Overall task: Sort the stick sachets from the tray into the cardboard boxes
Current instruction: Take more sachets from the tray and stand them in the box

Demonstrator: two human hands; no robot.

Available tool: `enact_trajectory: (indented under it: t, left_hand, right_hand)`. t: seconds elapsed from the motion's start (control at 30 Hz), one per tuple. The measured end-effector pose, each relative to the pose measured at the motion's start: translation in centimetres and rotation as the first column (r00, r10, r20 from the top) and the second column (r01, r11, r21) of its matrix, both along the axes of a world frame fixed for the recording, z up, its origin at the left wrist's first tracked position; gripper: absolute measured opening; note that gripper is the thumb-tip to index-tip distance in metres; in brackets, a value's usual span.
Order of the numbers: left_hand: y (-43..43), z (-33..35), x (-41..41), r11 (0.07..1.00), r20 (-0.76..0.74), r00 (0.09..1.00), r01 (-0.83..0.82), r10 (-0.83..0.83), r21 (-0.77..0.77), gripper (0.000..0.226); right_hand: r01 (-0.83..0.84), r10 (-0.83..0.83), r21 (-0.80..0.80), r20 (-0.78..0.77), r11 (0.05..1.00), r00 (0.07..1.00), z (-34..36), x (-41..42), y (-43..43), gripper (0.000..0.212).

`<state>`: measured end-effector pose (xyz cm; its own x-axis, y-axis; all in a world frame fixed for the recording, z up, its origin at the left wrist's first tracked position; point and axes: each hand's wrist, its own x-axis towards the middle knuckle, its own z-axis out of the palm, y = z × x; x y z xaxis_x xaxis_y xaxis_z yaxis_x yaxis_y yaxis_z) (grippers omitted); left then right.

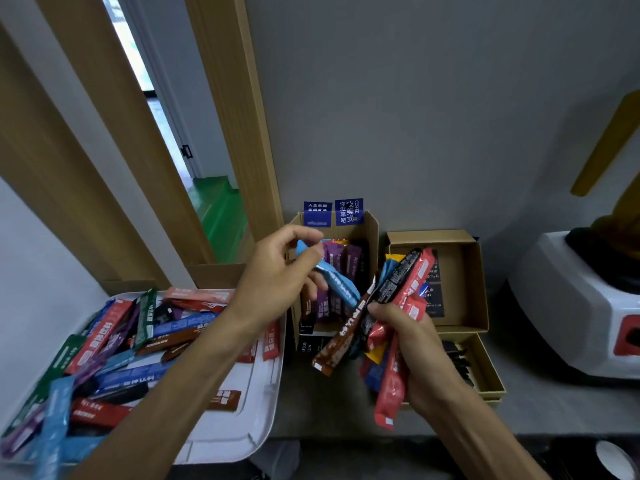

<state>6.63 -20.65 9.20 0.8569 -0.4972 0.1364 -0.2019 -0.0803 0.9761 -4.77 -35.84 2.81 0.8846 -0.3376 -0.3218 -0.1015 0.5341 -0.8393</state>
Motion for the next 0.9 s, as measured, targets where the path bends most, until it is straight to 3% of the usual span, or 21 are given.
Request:
enact_trajectory:
  t: [0.07,0.13,0.23,0.3,0.53,0.67,0.8,0.9]
  left_hand:
    - [0.8,0.5,0.2,0.975,-0.087,0.973,0.209,-0.216,-0.077,0.029]
    - [1.2,1.2,0.7,0.964,-0.016,0.964,0.266,-0.266,-0.004,0.025]
    - [0.7,2.0,2.1,0.984,0.235,0.968,0.043,-0.084,0.174,0.014]
    - [0.1,2.7,2.6,0.981,0.228,0.974,-0.041,-0.003,0.191,0.012]
    - [-1.1,2.7,3.7,0.954,0.109,0.991,-0.106,0.078,0.279,0.015]
    - [-3.2,1.4,4.1,0.919,0.154,0.987,-0.104,0.048,0.381,0.016]
    - [-6.7,-0.8,4.3,0.895,0.253,0.966,-0.150,0.044,0.420,0.022]
    - [-7.8,-1.3,3.9,0.885,0.236,0.972,-0.116,0.008,0.450,0.018]
  right_hand:
    - [-0.058,0.059,0.038,-0.022,0.998,0.998,0.2,0.0,-0.3,0.041]
    - [-0.148,0.153,0.109,-0.036,0.983,0.988,0.4,0.0,-0.7,0.042]
    - [-0.218,0.221,0.093,-0.031,0.972,0.975,0.6,-0.2,-1.1,0.041]
    - [-0.231,0.231,0.008,-0.047,0.973,0.972,0.4,-0.4,-1.3,0.038]
    - [-0.199,0.185,-0.163,-0.097,0.966,0.978,0.0,-1.3,-1.7,0.048]
    - [-0.168,0.152,-0.204,-0.092,0.964,0.984,-0.2,-2.1,-2.2,0.028]
    - [-0.164,0.142,-0.210,-0.118,0.964,0.983,-0.6,-2.8,-2.4,0.030]
    - [-0.156,0.129,-0.214,-0.137,0.964,0.982,-0.9,-3.1,-2.6,0.034]
